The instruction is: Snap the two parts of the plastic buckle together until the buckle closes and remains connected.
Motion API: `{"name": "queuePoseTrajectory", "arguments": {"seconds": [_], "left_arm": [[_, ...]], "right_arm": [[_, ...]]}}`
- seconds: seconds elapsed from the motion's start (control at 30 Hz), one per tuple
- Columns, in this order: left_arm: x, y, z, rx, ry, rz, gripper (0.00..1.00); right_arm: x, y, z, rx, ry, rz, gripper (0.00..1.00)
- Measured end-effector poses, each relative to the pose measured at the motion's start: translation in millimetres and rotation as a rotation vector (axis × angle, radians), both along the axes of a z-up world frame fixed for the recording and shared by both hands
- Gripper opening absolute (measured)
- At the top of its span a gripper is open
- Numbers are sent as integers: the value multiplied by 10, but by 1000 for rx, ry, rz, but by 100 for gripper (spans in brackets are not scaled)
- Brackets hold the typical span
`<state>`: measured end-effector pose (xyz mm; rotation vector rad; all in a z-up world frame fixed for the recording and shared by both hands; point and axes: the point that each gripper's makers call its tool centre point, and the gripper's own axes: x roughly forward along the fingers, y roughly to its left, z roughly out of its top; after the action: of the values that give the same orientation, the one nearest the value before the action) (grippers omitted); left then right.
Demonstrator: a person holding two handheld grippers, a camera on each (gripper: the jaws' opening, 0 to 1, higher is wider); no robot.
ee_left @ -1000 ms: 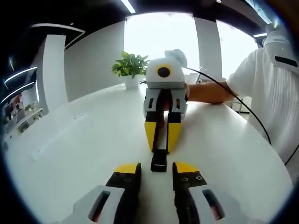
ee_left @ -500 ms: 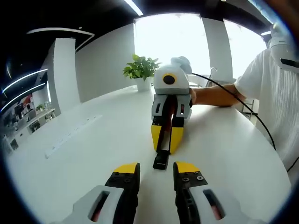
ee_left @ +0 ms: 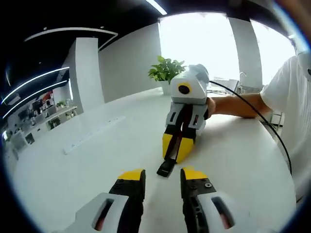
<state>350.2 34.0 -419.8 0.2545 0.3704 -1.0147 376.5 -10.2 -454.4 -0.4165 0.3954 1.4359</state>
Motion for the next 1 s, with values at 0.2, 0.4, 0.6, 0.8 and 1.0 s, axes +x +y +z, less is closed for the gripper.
{"name": "queuePoseTrajectory", "arguments": {"seconds": [0.2, 0.4, 0.6, 0.8, 1.0], "left_arm": [[31, 101, 45, 1, -13, 82, 28], [-11, 173, 80, -36, -17, 114, 28], [-49, 264, 97, -41, -19, 141, 28], [-96, 352, 146, -62, -26, 185, 27], [-170, 462, 164, -73, -31, 226, 27]], "right_arm": [[2, -6, -3, 1, 0, -1, 10], [28, -9, -6, 1, -1, -8, 10], [84, -20, -8, -4, -2, -13, 10], [118, -43, -7, -7, -1, -10, 10], [187, -48, -3, -5, -6, -7, 10]]}}
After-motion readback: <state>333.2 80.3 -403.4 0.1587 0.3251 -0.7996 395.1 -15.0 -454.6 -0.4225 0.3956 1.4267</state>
